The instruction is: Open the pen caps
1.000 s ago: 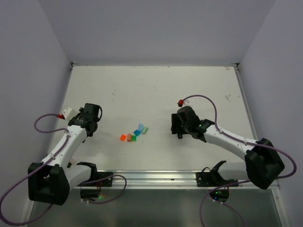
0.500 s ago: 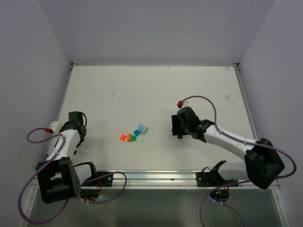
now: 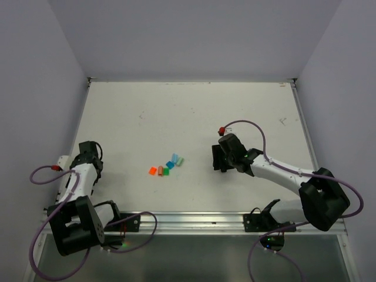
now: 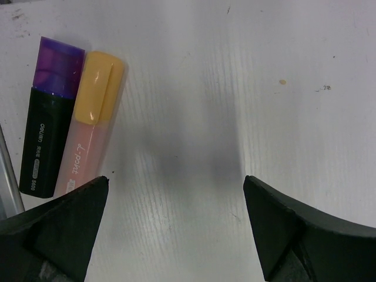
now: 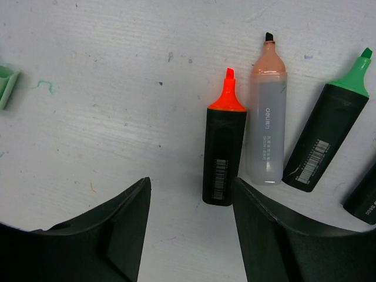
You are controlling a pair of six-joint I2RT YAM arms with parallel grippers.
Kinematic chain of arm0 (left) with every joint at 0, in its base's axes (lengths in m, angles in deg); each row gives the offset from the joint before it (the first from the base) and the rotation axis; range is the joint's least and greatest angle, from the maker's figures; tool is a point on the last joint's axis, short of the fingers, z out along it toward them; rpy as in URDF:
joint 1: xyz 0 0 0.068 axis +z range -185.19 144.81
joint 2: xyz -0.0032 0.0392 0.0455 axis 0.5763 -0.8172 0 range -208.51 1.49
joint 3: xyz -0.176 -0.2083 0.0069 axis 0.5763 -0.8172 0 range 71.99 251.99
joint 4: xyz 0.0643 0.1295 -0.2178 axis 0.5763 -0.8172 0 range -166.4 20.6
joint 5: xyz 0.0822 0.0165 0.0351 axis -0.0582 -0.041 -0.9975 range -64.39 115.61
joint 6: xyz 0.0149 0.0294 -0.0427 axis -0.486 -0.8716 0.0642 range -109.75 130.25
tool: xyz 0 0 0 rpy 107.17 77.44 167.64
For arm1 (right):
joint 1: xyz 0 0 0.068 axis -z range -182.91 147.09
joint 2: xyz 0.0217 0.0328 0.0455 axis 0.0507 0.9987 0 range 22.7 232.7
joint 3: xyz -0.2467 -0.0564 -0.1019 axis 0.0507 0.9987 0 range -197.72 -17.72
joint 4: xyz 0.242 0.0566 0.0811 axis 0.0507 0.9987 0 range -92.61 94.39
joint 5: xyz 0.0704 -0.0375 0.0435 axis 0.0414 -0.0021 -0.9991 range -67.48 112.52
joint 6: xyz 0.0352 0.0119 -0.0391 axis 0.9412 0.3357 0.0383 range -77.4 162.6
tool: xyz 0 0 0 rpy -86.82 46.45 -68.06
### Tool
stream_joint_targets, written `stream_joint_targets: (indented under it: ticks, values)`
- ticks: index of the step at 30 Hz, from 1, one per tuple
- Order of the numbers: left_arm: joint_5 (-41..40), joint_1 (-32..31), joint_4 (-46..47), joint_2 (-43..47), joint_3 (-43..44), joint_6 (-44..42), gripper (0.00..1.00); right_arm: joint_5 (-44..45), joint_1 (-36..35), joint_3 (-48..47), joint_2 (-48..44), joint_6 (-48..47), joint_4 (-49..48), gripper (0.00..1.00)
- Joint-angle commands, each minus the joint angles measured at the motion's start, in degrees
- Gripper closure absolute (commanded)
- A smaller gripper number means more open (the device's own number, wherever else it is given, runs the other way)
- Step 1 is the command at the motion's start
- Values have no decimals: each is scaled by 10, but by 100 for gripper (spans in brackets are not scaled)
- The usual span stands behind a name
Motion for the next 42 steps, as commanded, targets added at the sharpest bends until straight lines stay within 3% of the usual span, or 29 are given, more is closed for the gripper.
stream_joint_targets:
  ticks: [1, 5, 21, 37, 42]
  values:
    - [-4, 5, -5, 11, 14, -6, 0, -12, 1, -4, 10, -11, -15, 39]
    - [-14, 5, -80, -15, 37, 86, 0, -24, 2, 0, 14, -9, -22, 39]
    - [-77, 7, -163, -30, 76, 133, 0, -37, 1, 8, -4, -14, -21, 39]
    - [-125, 16, -183, -67, 62, 193, 0, -71, 1, 21, -18, -12, -38, 39]
    - [-117, 17, -147, -68, 47, 187, 0, -68, 1, 20, -41, -15, -30, 39]
